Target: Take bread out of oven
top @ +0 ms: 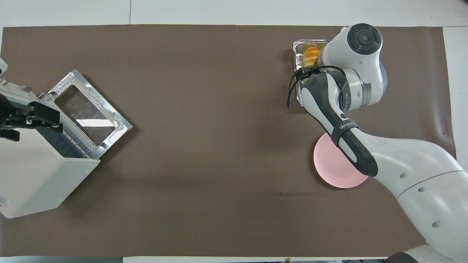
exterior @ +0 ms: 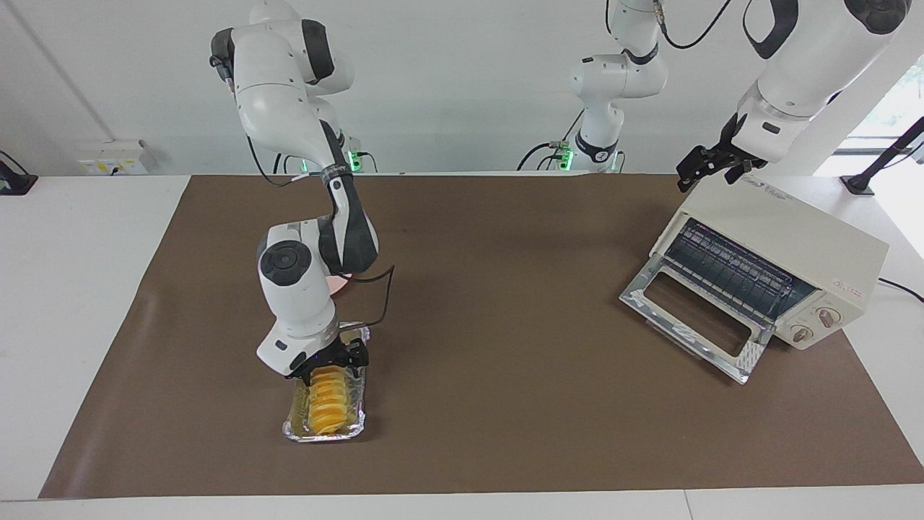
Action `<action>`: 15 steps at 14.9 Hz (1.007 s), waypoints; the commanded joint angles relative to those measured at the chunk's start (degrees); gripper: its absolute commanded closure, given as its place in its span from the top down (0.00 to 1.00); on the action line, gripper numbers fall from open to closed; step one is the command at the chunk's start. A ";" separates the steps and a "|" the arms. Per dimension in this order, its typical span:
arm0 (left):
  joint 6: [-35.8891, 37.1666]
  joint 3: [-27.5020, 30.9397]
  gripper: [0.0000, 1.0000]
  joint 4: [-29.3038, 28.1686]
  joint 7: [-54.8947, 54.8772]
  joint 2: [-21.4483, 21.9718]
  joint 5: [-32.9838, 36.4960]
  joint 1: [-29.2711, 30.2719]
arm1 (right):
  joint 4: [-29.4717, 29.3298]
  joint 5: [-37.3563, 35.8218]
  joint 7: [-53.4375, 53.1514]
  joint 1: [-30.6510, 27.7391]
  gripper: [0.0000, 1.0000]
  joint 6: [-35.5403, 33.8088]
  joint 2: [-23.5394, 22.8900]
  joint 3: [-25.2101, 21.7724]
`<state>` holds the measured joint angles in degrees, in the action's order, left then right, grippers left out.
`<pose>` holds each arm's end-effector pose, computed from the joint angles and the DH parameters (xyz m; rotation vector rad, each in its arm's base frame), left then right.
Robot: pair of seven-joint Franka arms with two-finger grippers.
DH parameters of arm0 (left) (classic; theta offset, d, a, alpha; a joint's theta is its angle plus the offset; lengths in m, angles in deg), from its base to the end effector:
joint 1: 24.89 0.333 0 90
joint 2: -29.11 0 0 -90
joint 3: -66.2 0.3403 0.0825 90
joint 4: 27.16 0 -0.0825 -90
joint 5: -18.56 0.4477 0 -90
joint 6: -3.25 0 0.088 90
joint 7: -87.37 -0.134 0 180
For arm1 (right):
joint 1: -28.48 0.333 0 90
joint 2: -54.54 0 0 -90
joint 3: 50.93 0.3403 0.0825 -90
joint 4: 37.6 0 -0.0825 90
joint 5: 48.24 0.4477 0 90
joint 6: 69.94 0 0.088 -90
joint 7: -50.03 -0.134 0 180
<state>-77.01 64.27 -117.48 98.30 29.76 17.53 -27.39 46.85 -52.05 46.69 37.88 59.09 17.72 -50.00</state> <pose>0.5888 -0.0484 0.6127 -3.1215 -0.1748 0.2587 0.7888 0.1384 0.2733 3.0960 0.2427 0.2177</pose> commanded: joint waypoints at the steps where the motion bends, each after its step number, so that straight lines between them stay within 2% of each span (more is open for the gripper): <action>1: -0.78 -0.09 1.00 -1.34 -0.21 1.19 -0.82 0.40 | 1.60 -0.49 -1.50 -0.43 0.19 2.81 0.08 0.39; 2: -0.78 -0.09 1.00 -1.34 -0.21 1.19 -0.82 0.40 | 1.77 -0.49 -2.02 -0.34 0.00 3.07 0.08 0.39; 8: -0.78 -0.09 1.00 -1.34 -0.21 1.19 -0.82 0.40 | 1.43 -0.58 -2.46 -0.96 0.00 1.85 0.34 0.39; 15: -0.78 -0.09 1.00 -1.34 -0.21 1.19 -0.82 0.40 | -2.44 -0.32 -2.38 -1.05 0.00 -9.48 2.89 0.66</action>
<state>-77.01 64.25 -117.48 98.30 29.76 17.53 -27.39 44.91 -52.05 45.14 37.34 52.72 19.03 -49.99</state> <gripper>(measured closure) 0.000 0.916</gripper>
